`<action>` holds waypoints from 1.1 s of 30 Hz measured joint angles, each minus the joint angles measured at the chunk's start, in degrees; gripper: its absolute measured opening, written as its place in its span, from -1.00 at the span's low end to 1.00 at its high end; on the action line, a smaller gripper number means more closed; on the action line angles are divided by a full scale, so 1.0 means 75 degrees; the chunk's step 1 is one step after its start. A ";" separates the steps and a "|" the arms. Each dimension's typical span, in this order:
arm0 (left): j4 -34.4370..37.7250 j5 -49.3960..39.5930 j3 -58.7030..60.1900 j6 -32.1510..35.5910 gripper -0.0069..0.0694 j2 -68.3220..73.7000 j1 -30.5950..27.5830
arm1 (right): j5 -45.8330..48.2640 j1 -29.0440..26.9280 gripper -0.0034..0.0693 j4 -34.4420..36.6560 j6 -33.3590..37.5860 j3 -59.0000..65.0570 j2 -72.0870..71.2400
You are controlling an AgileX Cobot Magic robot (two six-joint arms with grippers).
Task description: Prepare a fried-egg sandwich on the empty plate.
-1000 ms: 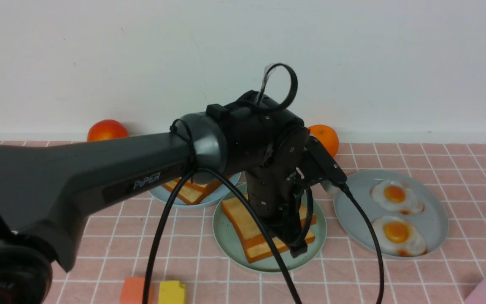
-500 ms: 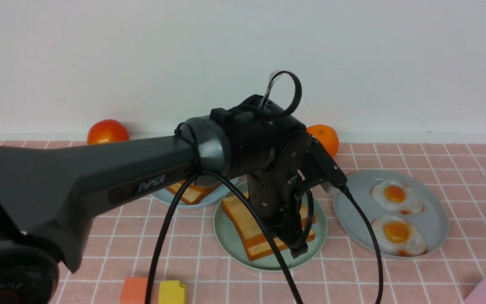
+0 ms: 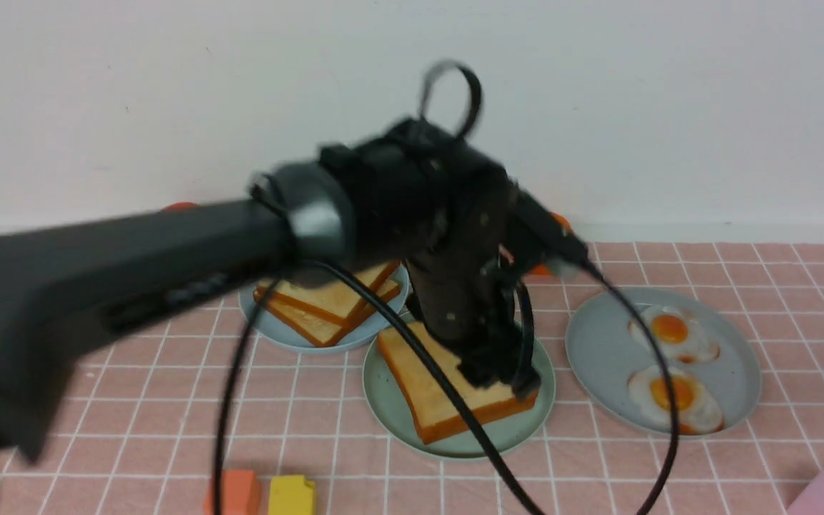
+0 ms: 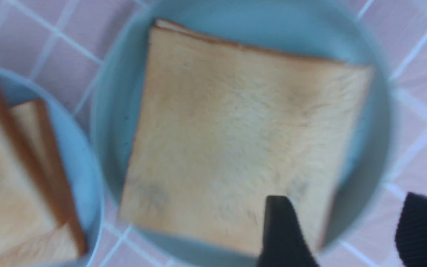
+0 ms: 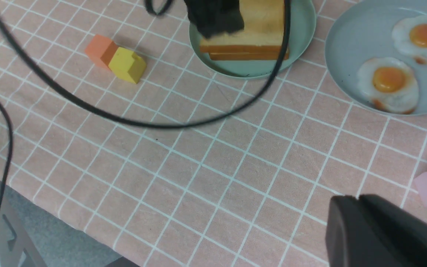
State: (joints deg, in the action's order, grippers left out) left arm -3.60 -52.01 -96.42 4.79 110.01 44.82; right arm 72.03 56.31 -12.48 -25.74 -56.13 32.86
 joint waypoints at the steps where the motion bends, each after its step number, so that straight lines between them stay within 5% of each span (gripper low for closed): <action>1: 0.0022 -0.0046 0.0000 -0.0099 0.21 -0.0357 0.0054 | 0.0000 0.0000 -0.70 0.0020 0.0019 0.0000 0.0000; 8: 0.0380 -0.0163 0.0091 -0.0639 -0.79 -0.3248 0.0523 | 0.0000 0.0000 -0.73 0.0137 0.0019 0.0000 -0.0276; 15: 0.1135 0.0697 0.2958 -0.1012 -0.79 -0.6788 0.0523 | 0.0000 0.0000 -0.90 0.0187 -0.0095 0.0003 -0.1158; 18: 0.1248 0.1853 0.4725 -0.0983 -0.79 -0.8455 0.0523 | 0.0000 0.0000 -0.90 0.0179 -0.0171 0.0040 -0.1488; 21: 0.1280 0.4309 0.7653 -0.0983 -0.79 -1.0764 0.0523 | 0.0000 0.0000 -0.89 0.0187 -0.0309 0.0215 -0.1829; 25: 0.1555 0.5714 0.9591 -0.1096 -0.79 -1.2430 0.0523 | 0.0000 0.0000 -0.89 0.0239 -0.0383 0.0335 -0.1902; 33: 0.1858 0.5955 1.0586 -0.1386 -0.79 -1.3242 0.0523 | 0.0000 0.0000 -0.88 0.0469 -0.0383 0.0434 -0.1904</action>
State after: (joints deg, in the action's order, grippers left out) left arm 10.34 -7.35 -17.02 -5.60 10.70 48.74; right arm 72.03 56.31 -8.96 -28.62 -52.87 18.58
